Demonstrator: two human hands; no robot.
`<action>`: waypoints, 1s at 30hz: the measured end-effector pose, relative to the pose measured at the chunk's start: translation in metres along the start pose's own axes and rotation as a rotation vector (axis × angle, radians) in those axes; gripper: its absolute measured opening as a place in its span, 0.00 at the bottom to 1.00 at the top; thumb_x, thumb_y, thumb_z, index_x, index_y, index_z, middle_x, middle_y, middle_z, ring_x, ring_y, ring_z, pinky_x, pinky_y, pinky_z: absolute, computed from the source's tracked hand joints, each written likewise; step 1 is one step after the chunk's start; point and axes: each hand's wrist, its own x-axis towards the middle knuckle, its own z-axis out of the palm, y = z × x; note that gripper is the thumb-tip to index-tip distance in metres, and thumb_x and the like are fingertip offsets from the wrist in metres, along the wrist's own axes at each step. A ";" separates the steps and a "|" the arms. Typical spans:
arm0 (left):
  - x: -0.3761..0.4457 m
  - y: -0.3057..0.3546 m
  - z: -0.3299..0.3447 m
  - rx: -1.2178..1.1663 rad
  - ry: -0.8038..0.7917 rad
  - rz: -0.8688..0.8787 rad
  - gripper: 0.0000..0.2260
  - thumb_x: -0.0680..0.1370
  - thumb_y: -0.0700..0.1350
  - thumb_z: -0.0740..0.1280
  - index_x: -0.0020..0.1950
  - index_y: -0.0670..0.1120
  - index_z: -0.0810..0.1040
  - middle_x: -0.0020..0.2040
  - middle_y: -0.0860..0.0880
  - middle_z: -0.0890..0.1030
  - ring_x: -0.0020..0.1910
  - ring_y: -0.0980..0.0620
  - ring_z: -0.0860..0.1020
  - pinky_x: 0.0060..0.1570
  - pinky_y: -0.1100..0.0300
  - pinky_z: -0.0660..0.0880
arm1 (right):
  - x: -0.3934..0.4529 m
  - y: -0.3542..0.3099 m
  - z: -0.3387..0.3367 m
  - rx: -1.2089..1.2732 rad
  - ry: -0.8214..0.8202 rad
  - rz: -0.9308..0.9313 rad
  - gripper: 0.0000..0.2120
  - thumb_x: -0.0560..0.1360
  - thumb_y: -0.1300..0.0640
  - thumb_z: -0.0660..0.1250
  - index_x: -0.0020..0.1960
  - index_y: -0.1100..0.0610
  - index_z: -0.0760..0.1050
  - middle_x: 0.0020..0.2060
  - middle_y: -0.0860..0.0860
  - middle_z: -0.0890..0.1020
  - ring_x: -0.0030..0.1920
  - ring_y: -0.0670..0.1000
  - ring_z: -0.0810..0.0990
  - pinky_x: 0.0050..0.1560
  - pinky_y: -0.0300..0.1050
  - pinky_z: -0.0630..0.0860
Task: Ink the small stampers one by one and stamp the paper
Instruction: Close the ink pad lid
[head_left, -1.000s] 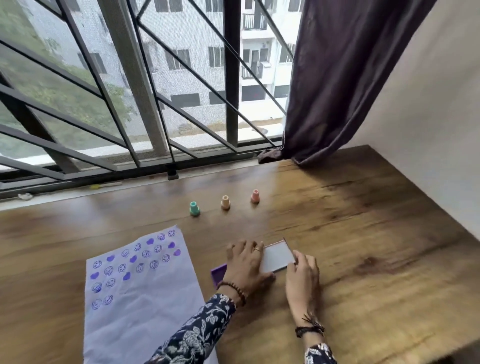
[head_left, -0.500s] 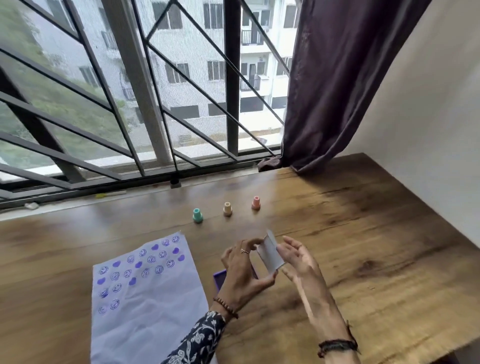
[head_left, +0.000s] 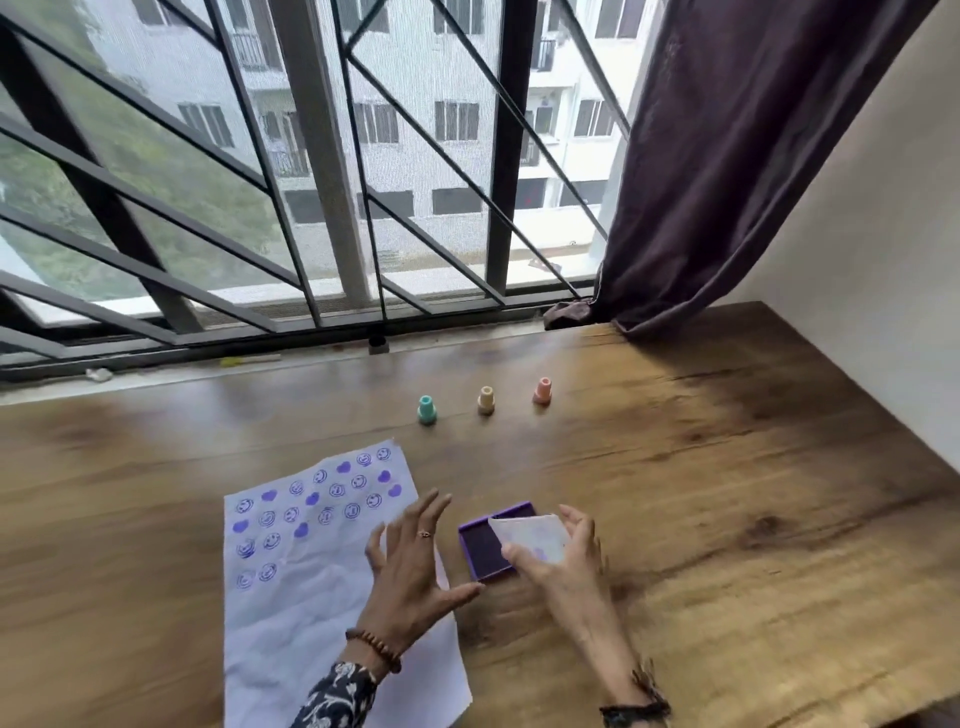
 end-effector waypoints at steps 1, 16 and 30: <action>-0.001 -0.004 0.001 0.015 -0.027 -0.025 0.42 0.62 0.63 0.71 0.70 0.57 0.55 0.72 0.58 0.57 0.71 0.56 0.57 0.69 0.51 0.47 | -0.005 0.002 0.008 -0.097 0.074 -0.028 0.41 0.61 0.52 0.76 0.67 0.57 0.60 0.64 0.57 0.70 0.64 0.58 0.67 0.64 0.51 0.65; -0.005 -0.010 0.015 -0.055 -0.034 -0.073 0.29 0.67 0.61 0.67 0.66 0.57 0.63 0.70 0.56 0.62 0.71 0.56 0.55 0.70 0.48 0.40 | -0.020 0.003 0.047 -0.381 0.233 -0.058 0.49 0.59 0.52 0.77 0.72 0.55 0.55 0.67 0.57 0.66 0.67 0.59 0.63 0.64 0.52 0.64; -0.004 -0.011 0.017 -0.090 -0.045 -0.072 0.29 0.67 0.58 0.68 0.65 0.58 0.64 0.70 0.58 0.62 0.70 0.58 0.54 0.67 0.53 0.37 | 0.002 -0.010 0.054 -0.449 0.220 0.008 0.47 0.61 0.48 0.75 0.72 0.51 0.51 0.68 0.54 0.64 0.70 0.55 0.61 0.67 0.53 0.61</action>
